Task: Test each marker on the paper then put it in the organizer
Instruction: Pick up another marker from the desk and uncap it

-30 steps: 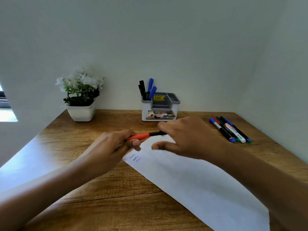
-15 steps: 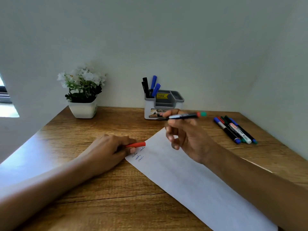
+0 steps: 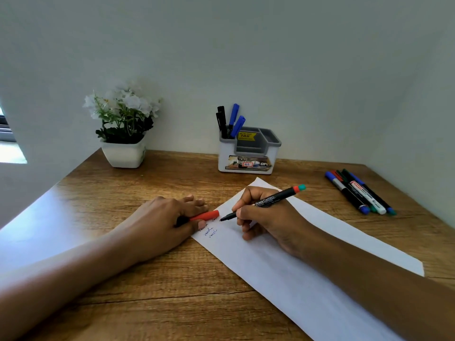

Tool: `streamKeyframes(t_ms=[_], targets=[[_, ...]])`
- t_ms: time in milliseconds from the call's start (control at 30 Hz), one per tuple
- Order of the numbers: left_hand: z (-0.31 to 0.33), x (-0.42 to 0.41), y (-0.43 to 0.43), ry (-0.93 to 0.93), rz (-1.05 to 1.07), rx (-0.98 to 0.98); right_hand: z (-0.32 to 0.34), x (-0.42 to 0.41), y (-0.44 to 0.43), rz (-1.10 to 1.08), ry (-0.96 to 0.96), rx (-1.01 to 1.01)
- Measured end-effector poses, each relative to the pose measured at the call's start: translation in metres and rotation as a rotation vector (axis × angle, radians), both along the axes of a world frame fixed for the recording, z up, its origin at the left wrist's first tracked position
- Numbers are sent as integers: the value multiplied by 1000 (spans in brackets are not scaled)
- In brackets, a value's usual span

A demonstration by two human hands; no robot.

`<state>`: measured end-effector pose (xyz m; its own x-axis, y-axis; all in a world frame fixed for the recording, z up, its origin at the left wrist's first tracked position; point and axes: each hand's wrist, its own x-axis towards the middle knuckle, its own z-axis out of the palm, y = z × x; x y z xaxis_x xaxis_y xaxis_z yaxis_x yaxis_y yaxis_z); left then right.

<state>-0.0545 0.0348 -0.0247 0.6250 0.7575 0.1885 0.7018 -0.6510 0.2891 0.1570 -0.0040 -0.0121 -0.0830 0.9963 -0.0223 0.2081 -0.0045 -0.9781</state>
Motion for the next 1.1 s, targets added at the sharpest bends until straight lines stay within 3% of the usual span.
streamKeyframes(t_ms=[367,1100], targets=[[1,0,-1,9,-9,26,-5,-1,3,4,-94,42],[-1,-1,0,0,-4,20,-4,-2,2,-45,-72,28]])
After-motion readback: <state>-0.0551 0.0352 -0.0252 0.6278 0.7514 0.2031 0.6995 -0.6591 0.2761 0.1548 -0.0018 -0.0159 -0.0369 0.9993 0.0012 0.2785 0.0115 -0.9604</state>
